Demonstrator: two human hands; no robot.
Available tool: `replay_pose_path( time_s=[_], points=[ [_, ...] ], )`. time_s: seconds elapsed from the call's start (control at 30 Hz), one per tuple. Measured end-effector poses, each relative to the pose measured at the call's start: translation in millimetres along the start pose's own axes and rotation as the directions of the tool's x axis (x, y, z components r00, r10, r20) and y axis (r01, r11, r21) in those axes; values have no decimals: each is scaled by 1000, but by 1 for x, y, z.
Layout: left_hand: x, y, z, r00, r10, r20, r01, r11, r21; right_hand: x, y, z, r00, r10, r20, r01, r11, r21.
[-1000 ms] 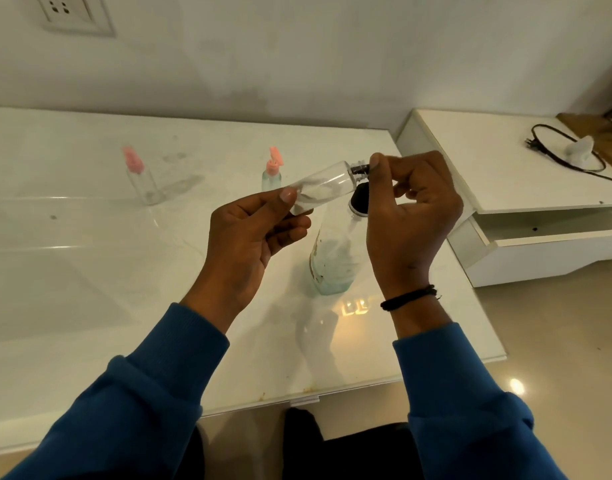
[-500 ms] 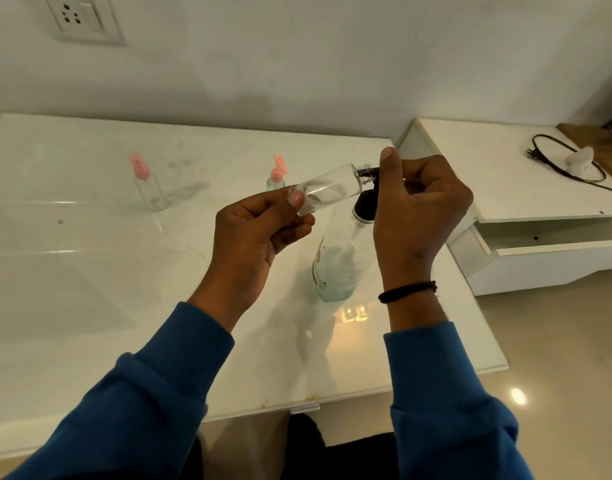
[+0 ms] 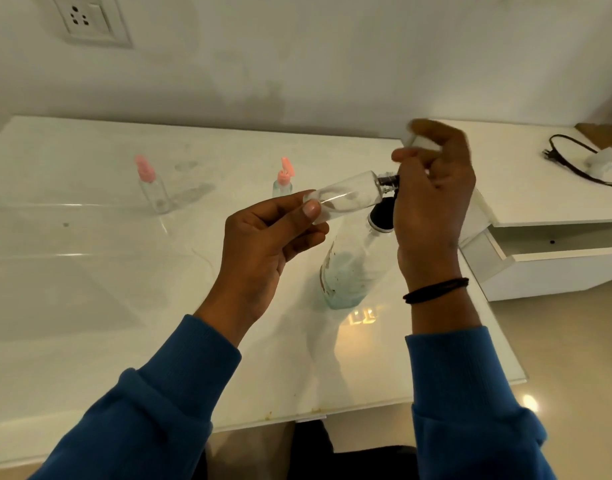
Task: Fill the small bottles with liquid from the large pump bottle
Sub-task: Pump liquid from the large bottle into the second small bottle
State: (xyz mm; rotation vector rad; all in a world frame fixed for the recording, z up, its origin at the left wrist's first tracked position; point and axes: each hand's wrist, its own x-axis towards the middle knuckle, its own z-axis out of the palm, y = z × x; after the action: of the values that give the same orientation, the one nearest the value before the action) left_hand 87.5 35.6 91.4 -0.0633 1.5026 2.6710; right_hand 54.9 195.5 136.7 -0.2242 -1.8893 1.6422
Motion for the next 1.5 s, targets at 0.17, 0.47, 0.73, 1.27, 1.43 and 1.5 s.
replay_pose_path(
  time_s=[0.17, 0.47, 0.73, 1.27, 1.43, 1.5],
  points=[
    [2, -1, -2, 1000, 9, -25, -9, 1000, -18, -9, 6, 8, 997, -13, 81, 10, 999, 36],
    [0, 0, 1, 1000, 14, -5, -14, 1000, -10, -3, 10, 10, 999, 10, 34, -14, 993, 115],
    [-1, -1, -2, 1000, 9, -22, -9, 1000, -12, -2, 14, 14, 998, -23, 52, 19, 997, 70],
    [-2, 2, 0, 1000, 8, -24, -9, 1000, -21, -1, 13, 11, 997, -39, 71, 40, 999, -6],
    [-3, 0, 0, 1000, -1, -27, 0, 1000, -21, -1, 16, 10, 995, -37, 94, 36, 999, 8],
    [-3, 0, 1, 1000, 0, -20, 0, 1000, -21, 1, 14, 10, 996, -62, 68, 62, 998, 1]
  ],
)
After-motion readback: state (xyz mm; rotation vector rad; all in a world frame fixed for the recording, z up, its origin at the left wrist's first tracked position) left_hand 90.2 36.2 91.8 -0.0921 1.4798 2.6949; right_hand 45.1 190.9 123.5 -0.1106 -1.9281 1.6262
